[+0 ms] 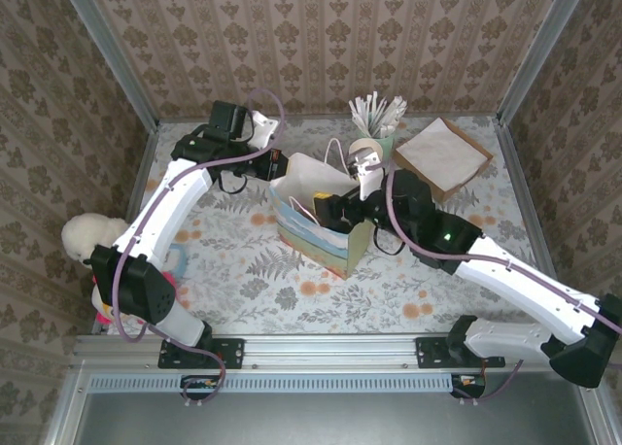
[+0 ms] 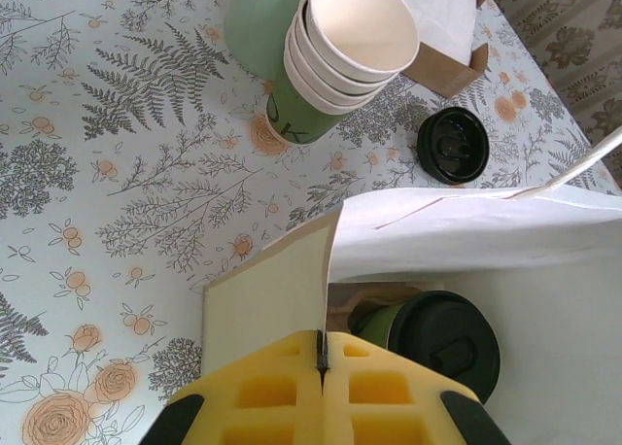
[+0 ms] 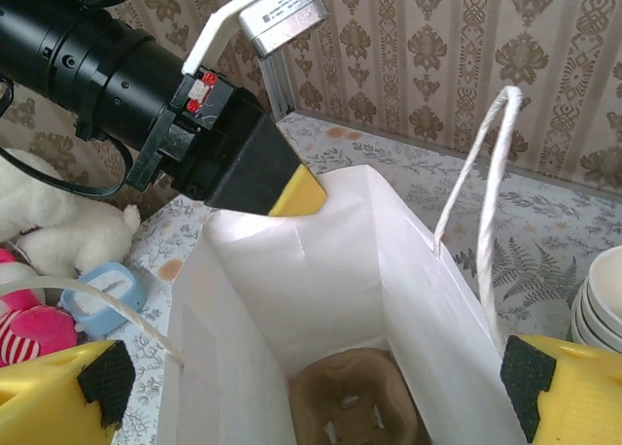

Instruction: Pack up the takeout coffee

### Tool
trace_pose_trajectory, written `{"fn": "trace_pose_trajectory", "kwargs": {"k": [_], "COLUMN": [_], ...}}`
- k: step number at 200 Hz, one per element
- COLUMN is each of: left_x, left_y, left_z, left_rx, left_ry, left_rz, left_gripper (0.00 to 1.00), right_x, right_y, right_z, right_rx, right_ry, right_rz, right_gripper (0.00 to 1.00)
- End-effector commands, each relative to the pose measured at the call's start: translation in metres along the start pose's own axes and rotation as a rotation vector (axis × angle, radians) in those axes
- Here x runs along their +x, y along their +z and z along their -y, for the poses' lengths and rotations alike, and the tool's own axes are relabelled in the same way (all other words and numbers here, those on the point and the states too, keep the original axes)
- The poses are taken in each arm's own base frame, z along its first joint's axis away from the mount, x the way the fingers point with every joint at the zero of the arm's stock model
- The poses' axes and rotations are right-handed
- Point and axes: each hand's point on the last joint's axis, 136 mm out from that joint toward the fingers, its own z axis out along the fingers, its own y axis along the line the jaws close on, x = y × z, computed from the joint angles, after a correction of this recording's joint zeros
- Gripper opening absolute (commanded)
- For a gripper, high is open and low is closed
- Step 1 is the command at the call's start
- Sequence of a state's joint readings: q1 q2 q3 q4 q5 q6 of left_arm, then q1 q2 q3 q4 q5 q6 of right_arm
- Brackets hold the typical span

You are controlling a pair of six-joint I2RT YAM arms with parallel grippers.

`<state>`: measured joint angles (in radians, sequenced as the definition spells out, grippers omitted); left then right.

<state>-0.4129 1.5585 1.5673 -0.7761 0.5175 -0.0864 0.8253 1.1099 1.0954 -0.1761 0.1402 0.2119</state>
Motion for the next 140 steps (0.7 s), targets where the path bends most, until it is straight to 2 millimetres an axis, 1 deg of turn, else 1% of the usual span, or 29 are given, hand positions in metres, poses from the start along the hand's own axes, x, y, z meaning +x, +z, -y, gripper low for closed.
{"fn": "trace_pose_trajectory", "kwargs": {"k": [1, 25, 46, 61, 64, 72, 89, 113, 140], "left_x": [-0.007, -0.008, -0.007, -0.006, -0.006, -0.006, -0.005, -0.001, 0.003], "left_y": [-0.008, -0.008, -0.008, -0.009, -0.009, -0.010, -0.014, -0.014, -0.011], "left_z": [0.005, 0.004, 0.005, 0.003, 0.003, 0.002, -0.002, -0.007, -0.011], "left_rx": [-0.003, -0.009, -0.004, -0.020, -0.023, -0.035, -0.063, -0.094, -0.106], "left_ry": [0.011, 0.003, -0.006, -0.015, -0.017, -0.023, -0.042, -0.059, -0.082], "left_rz": [0.033, 0.038, 0.038, 0.041, 0.041, 0.042, 0.049, 0.052, 0.047], "left_gripper": [0.00, 0.00, 0.00, 0.00, 0.00, 0.00, 0.00, 0.00, 0.00], "right_x": [0.002, 0.007, 0.013, 0.025, 0.025, 0.037, 0.051, 0.067, 0.070], "right_y": [-0.013, -0.028, -0.045, -0.054, -0.055, -0.060, -0.066, -0.062, -0.047], "right_z": [0.006, 0.005, 0.013, 0.022, 0.024, 0.026, 0.031, 0.038, 0.040], "right_rx": [0.028, 0.015, 0.047, 0.089, 0.094, 0.112, 0.154, 0.225, 0.282], "right_ry": [0.057, 0.114, 0.164, 0.214, 0.227, 0.258, 0.359, 0.503, 0.624], "right_rz": [-0.014, -0.098, -0.117, -0.146, -0.146, -0.192, -0.244, -0.280, -0.282], "right_gripper": [1.00, 1.00, 1.00, 1.00, 1.00, 0.99, 0.96, 0.92, 0.87]}}
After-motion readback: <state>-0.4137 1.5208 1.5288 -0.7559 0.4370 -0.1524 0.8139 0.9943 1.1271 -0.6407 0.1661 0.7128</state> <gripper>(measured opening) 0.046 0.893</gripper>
